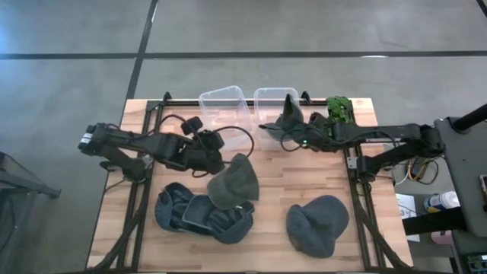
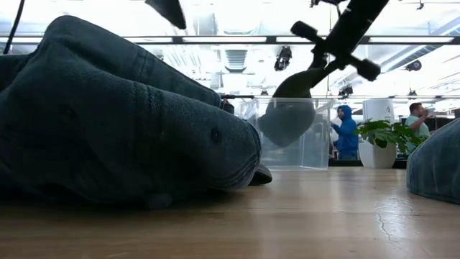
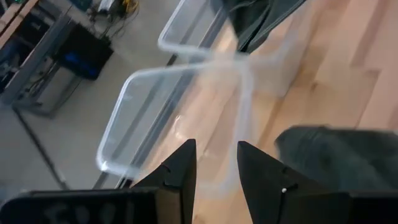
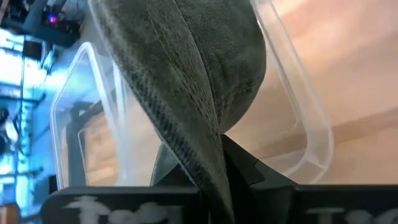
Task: Pick & Place hat
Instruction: Put the left gray cap into the right bin
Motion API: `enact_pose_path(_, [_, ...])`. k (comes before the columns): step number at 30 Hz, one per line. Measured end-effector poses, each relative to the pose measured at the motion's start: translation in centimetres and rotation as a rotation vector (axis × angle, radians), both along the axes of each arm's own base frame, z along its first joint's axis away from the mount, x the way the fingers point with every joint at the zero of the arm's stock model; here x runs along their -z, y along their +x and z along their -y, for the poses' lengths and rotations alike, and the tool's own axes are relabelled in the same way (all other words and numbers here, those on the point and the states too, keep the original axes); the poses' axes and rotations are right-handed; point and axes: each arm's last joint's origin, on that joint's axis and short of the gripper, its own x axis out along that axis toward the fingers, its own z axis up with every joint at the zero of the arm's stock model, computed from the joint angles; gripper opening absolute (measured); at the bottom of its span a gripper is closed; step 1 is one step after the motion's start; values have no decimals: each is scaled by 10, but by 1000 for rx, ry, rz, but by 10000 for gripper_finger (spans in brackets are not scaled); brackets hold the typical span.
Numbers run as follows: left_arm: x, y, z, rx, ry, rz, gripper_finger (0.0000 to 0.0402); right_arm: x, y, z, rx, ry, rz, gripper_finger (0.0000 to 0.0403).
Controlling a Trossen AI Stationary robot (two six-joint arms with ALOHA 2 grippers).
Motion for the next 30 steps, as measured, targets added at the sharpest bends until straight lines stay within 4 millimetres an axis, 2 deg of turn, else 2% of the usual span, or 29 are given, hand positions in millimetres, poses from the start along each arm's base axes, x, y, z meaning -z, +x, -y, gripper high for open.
enact_pose_path(5, [2, -4, -10, -16, 22, -74, 110, 10, 11, 1, 67, 44, 38, 13])
enact_pose_path(12, [2, 2, -24, 139, -13, -182, 110, 15, 16, 1, 101, 64, 64, 13])
enact_pose_path(18, [-1, 7, -33, 215, 43, -212, 110, 15, 19, 0, 75, 51, 61, 21])
enact_pose_path(30, [-1, 8, -36, 283, 102, -281, 110, 14, 24, -3, 58, 72, 113, 160])
